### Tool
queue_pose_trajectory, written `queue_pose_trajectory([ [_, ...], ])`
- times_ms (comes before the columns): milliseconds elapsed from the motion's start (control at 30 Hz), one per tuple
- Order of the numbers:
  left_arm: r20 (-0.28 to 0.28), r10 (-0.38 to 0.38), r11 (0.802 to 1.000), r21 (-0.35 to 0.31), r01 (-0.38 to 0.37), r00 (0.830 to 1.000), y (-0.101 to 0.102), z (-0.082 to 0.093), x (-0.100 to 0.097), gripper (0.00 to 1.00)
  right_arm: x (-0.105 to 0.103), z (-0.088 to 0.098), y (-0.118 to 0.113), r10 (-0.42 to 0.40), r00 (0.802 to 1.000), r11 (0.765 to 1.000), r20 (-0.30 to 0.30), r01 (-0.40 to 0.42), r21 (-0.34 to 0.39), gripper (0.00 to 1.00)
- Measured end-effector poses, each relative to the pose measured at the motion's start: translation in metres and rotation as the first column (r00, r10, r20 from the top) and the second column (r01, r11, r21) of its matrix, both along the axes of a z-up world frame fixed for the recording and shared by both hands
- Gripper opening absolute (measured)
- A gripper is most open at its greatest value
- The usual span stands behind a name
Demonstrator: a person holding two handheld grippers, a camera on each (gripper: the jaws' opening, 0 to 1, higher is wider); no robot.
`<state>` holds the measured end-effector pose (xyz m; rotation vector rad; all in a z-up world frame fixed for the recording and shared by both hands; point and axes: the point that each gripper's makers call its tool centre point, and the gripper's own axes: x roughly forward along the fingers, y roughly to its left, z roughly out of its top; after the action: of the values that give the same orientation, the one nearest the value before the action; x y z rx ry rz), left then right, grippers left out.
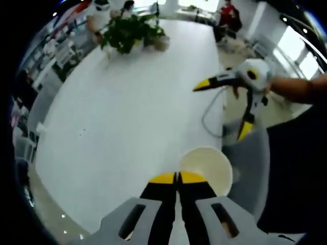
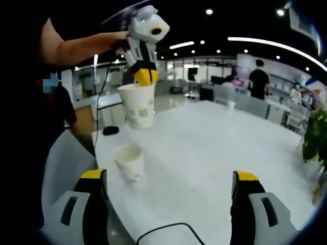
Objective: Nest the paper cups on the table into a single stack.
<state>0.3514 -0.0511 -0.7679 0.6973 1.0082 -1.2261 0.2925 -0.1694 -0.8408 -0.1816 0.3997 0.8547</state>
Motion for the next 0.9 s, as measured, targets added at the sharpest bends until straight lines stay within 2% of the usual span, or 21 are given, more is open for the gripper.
queue_pose_trajectory([
  [200, -0.014, 0.007, 1.0, -0.005, -0.007, 1.0, -0.001, -0.006, -0.009, 0.0, -0.008, -0.002, 0.007, 0.014, 1.0, 1.0, -0.011, -0.014, 0.005, 1.0],
  [433, -0.02, 0.011, 1.0, 0.0, -0.011, 1.0, 0.0, -0.012, -0.016, 0.0, -0.007, 0.001, 0.008, 0.013, 1.0, 1.0, -0.01, -0.013, 0.012, 1.0],
  [767, -0.056, 0.027, 1.0, -0.011, -0.028, 0.998, 0.005, -0.023, -0.032, 0.0, -0.006, 0.002, 0.012, 0.018, 1.0, 1.0, -0.009, -0.018, 0.016, 1.0],
  [900, -0.048, 0.03, 1.0, -0.006, -0.03, 0.998, 0.009, -0.023, -0.033, 0.0, -0.006, 0.001, 0.013, 0.017, 1.0, 1.0, -0.008, -0.017, 0.017, 1.0],
])
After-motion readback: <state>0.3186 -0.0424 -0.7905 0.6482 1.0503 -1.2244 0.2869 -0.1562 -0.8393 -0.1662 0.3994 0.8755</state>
